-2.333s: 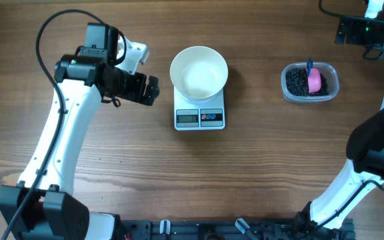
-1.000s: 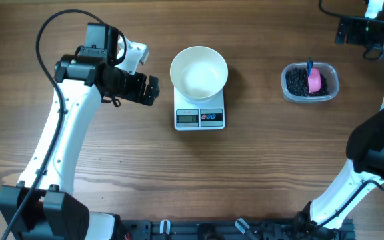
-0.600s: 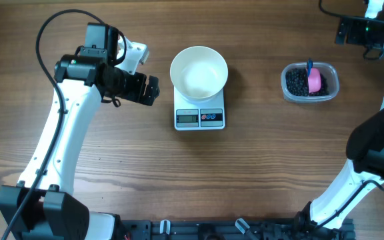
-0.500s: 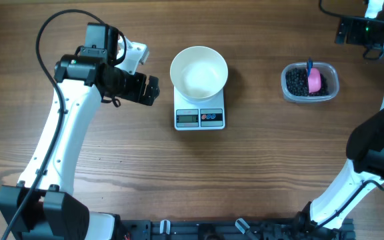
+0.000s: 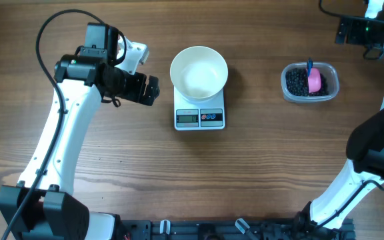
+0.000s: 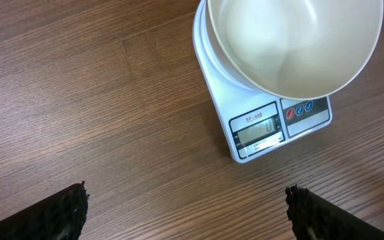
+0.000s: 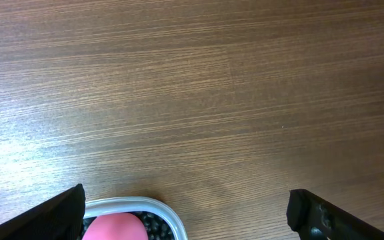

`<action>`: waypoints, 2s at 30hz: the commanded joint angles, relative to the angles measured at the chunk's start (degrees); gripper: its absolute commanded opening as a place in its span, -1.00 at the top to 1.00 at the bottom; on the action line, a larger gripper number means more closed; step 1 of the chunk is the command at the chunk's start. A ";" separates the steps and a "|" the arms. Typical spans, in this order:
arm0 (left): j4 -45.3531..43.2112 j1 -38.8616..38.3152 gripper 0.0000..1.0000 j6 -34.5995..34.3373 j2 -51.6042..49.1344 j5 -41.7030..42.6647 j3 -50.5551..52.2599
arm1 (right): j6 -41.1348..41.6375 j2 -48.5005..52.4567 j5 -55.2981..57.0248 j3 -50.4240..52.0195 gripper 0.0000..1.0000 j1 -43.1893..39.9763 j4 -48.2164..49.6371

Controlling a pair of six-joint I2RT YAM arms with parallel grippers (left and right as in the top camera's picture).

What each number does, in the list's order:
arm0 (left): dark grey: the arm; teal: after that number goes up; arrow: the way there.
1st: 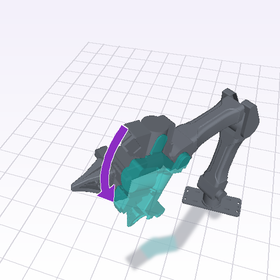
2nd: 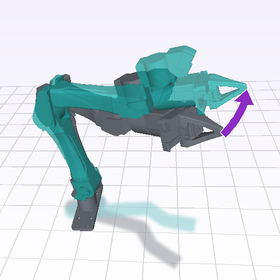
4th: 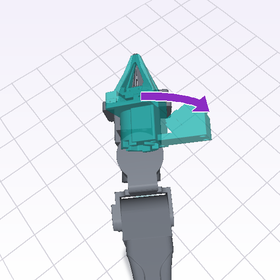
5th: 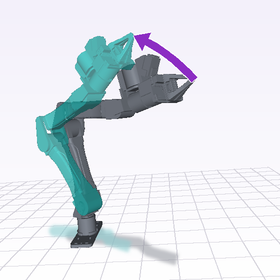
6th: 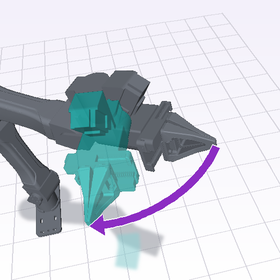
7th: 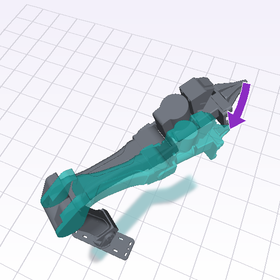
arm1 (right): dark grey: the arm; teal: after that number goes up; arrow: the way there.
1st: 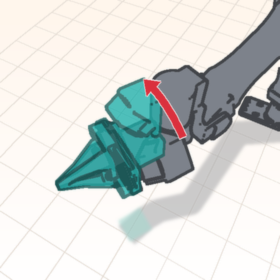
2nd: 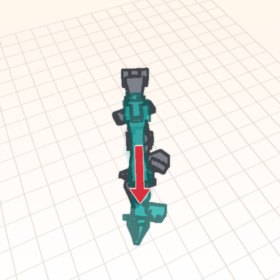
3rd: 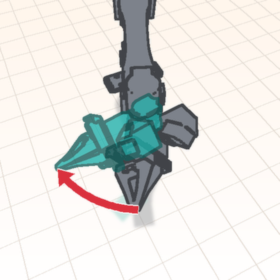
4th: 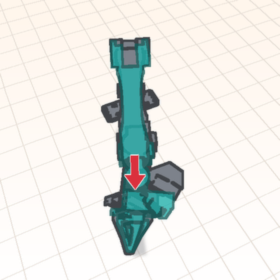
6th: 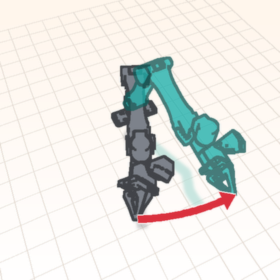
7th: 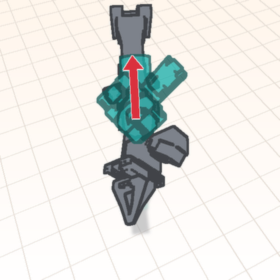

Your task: Scoop item into bowl and weigh 150g on scale

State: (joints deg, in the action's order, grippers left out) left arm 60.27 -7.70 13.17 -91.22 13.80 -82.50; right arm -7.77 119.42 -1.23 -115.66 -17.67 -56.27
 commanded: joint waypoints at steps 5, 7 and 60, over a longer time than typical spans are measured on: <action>0.00 0.33 -1.00 0.98 0.02 0.07 -0.11 | 0.33 1.05 0.31 -0.74 -1.00 0.24 0.13; 0.00 0.33 -1.00 0.98 0.02 0.07 -0.11 | 0.33 1.05 0.31 -0.74 -1.00 0.24 0.13; 19.47 0.33 -1.00 55.21 0.02 17.25 -0.11 | 0.33 1.05 0.31 -0.74 -0.99 0.24 0.13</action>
State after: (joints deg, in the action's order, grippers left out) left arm 79.92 -7.70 61.69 -91.22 28.29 -82.52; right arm -7.77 119.42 -1.23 -115.66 -17.67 -56.25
